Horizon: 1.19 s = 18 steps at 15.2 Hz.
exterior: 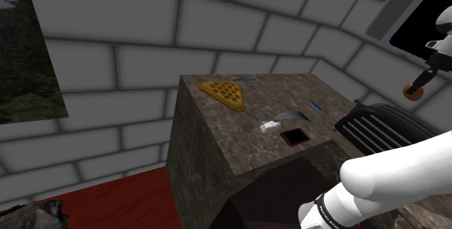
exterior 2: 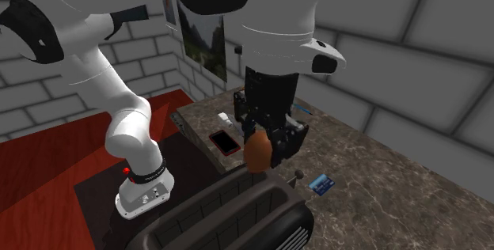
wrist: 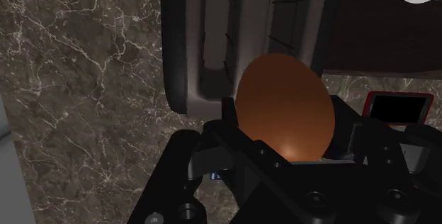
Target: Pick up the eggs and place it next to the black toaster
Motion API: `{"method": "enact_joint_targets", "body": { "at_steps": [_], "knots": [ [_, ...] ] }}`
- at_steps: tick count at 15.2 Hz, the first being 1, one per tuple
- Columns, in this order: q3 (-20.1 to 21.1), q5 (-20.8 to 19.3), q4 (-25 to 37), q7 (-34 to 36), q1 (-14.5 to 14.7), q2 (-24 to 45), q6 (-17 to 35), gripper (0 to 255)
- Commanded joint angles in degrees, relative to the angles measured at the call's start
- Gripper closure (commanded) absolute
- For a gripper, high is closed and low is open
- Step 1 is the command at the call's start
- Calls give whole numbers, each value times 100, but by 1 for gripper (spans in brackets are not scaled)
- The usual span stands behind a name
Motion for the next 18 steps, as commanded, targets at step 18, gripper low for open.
{"method": "enact_joint_targets", "body": {
  "at_steps": [18],
  "knots": [
    [-1891,2523,2849,-4120,-2544,3444,-384,255]
  ]
}}
